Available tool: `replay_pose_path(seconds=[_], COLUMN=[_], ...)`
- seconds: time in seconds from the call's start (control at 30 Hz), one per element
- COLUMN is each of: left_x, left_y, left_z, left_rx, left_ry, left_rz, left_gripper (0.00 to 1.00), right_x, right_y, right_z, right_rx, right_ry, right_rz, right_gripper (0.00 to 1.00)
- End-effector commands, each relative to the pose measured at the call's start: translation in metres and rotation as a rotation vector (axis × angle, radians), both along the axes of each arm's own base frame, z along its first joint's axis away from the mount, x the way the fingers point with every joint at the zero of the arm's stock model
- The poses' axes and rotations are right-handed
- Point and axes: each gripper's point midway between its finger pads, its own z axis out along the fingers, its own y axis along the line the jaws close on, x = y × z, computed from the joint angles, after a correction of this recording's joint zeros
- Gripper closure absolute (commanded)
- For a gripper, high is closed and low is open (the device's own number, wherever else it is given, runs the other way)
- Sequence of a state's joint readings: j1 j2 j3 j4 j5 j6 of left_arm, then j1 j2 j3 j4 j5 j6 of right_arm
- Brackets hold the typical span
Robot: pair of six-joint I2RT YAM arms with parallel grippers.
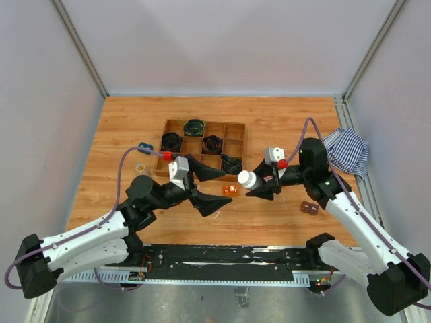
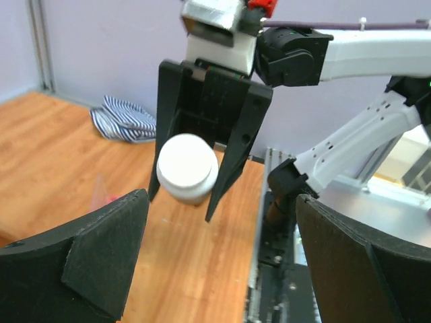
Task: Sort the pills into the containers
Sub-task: Screw the lid of the pill bottle onto the pill bottle.
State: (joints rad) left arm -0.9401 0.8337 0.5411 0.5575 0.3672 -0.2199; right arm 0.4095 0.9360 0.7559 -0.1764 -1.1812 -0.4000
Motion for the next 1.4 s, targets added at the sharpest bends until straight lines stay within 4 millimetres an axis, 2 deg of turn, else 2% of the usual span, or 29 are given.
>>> replay_pose_path(seconds=[0.0,0.1,0.2,0.4,0.43,0.6,0.87,1.07,1.17,1.27,1.37], left_x=[0.003,0.014,0.027,0.031,0.032,0.036,0.035,0.035,0.036,0.034,0.031], left_y=[0.014,0.021,0.021,0.002,-0.002,-0.013,-0.031,-0.039,-0.041,-0.044,-0.047], left_z=[0.002,0.005,0.002,-0.006,-0.001,0.000,0.006,0.001,0.000,0.001,0.001], left_rx=[-0.157,-0.211,-0.162,0.030,0.047,0.120,0.151,0.168,0.170,0.170,0.177], left_ry=[0.285,0.385,0.415,0.431,0.426,0.408,0.383,0.378,0.372,0.360,0.358], left_rz=[0.051,0.131,0.312,0.526,0.544,0.603,0.571,0.558,0.560,0.539,0.518], left_gripper=[0.04,0.13,0.15,0.18,0.18,0.20,0.22,0.25,0.29,0.40,0.45], right_x=[0.003,0.004,0.005,0.006,0.005,0.005,0.005,0.004,0.005,0.004,0.005], right_y=[0.000,0.000,0.000,0.000,0.000,0.000,0.000,0.000,0.000,0.000,0.000], right_z=[0.012,0.010,0.010,0.008,0.008,0.009,0.010,0.011,0.011,0.011,0.011], right_rx=[0.021,0.018,0.016,0.013,0.013,0.013,0.015,0.016,0.016,0.016,0.016], right_ry=[-0.046,-0.039,-0.039,-0.035,-0.035,-0.037,-0.042,-0.044,-0.044,-0.045,-0.045], right_rz=[-0.004,-0.004,-0.007,-0.008,-0.009,-0.010,-0.010,-0.009,-0.010,-0.010,-0.010], right_gripper=[0.99,0.99,0.99,0.99,0.99,0.99,1.00,0.99,0.99,1.00,0.99])
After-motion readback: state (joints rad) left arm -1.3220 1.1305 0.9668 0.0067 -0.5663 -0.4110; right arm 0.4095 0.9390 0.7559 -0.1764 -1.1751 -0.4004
